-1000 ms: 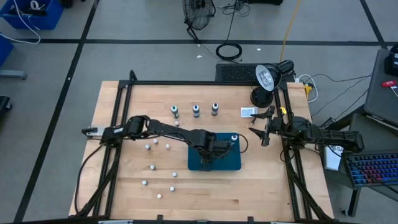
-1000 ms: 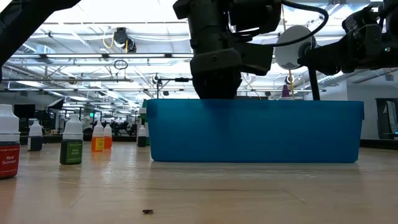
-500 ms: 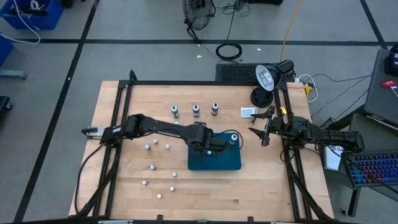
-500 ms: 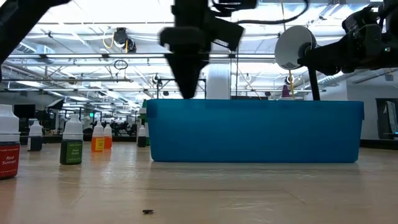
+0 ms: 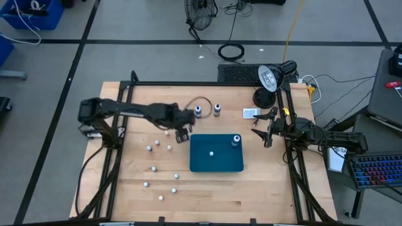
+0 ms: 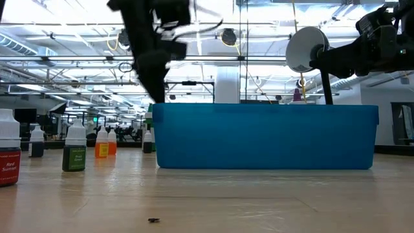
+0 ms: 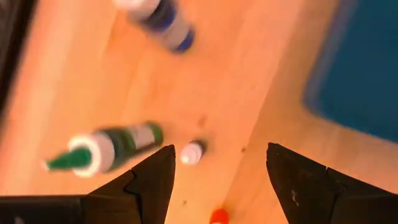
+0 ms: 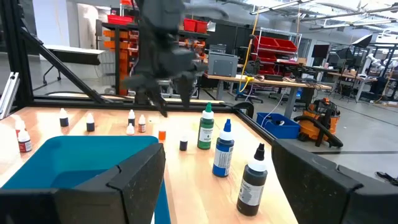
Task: Pick & Place food coloring
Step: Put the top small purple food coloring bottle into the blue bin
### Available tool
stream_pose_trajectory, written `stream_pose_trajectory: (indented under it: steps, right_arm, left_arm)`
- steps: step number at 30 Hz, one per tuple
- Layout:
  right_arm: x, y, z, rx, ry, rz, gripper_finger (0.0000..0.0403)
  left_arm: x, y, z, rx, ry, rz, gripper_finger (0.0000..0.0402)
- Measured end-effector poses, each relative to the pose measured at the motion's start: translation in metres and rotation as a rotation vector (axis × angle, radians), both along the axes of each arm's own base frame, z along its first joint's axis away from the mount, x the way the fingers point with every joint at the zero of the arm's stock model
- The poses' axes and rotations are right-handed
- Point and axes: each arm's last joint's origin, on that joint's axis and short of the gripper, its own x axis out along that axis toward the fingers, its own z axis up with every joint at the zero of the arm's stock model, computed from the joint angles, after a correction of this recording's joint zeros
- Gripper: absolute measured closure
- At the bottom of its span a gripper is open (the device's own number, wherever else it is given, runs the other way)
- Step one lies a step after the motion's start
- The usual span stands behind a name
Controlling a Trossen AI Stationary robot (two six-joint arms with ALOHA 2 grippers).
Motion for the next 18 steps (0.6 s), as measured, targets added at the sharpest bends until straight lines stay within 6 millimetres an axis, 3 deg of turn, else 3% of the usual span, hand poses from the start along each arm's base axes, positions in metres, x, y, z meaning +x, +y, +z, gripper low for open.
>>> stream_pose_trajectory:
  steps: [7,18]
  right_arm:
    - [0.0,0.0,0.0,0.0,0.0,0.0,0.012]
    - [0.0,0.0,0.0,0.0,0.0,0.0,0.012]
  left_arm:
    - [-0.015,0.031,-0.031,-0.074,0.067,0.141,0.0149]
    - [-0.011,0.035,-0.049,-0.079,0.036,0.099,0.0149]
